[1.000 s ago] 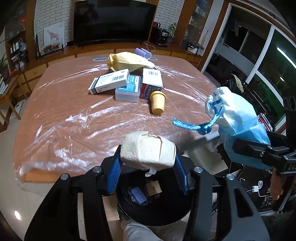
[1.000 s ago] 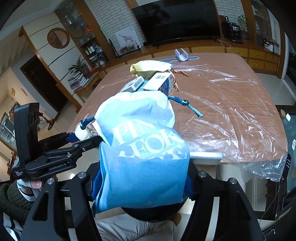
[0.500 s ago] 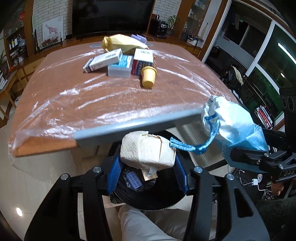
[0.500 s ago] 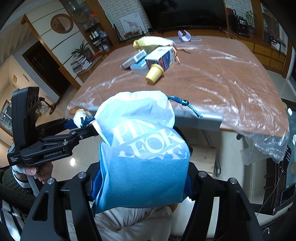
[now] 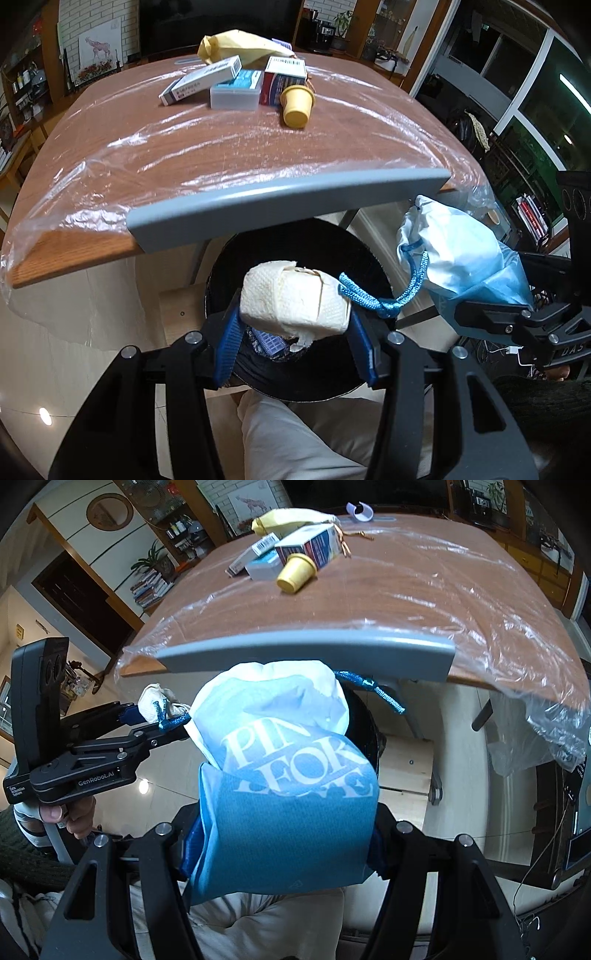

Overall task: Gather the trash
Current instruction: 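Carry the blue bag and white bundle over the black trash bin with both grippers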

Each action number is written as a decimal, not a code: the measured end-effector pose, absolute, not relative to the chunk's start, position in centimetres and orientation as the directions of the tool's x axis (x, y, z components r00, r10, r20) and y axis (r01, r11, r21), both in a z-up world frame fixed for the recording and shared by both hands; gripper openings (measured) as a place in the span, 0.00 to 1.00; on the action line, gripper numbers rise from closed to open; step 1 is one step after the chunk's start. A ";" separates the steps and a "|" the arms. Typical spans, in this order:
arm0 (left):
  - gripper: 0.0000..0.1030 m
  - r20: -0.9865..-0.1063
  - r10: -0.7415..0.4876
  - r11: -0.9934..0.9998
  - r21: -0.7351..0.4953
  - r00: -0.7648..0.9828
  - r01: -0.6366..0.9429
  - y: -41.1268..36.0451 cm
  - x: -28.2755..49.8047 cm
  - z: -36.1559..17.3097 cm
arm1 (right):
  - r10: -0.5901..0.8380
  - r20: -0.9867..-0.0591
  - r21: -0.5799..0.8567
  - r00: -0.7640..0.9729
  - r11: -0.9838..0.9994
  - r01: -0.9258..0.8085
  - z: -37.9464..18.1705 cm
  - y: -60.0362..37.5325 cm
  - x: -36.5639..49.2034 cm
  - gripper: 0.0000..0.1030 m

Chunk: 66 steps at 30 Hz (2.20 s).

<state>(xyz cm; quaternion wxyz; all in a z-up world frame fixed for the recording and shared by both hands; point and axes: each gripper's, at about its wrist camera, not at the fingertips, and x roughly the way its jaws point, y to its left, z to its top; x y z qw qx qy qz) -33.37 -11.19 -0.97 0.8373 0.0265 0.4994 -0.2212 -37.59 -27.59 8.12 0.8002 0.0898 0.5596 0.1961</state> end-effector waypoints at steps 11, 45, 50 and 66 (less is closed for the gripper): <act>0.51 -0.862 -0.315 0.907 -0.150 0.397 0.395 -11.2 -33.2 -2.4 | 0.398 -0.878 0.350 0.266 0.913 -0.211 5.9 -26.5 -36.3 0.64; 0.51 -0.899 -0.268 0.915 -0.125 0.347 0.384 -12.5 -31.9 -6.9 | 0.339 -0.925 0.305 0.170 0.932 -0.197 0.1 -24.2 -33.2 0.64; 0.51 -0.905 -0.262 0.915 -0.122 0.336 0.383 -12.7 -31.6 -7.5 | 0.341 -0.927 0.311 0.154 0.931 -0.189 -0.4 -23.9 -32.8 0.64; 0.51 -0.926 -0.229 0.912 -0.096 0.300 0.400 -13.3 -30.6 -9.7 | 0.296 -0.946 0.270 0.128 0.944 -0.190 -1.9 -23.0 -32.0 0.64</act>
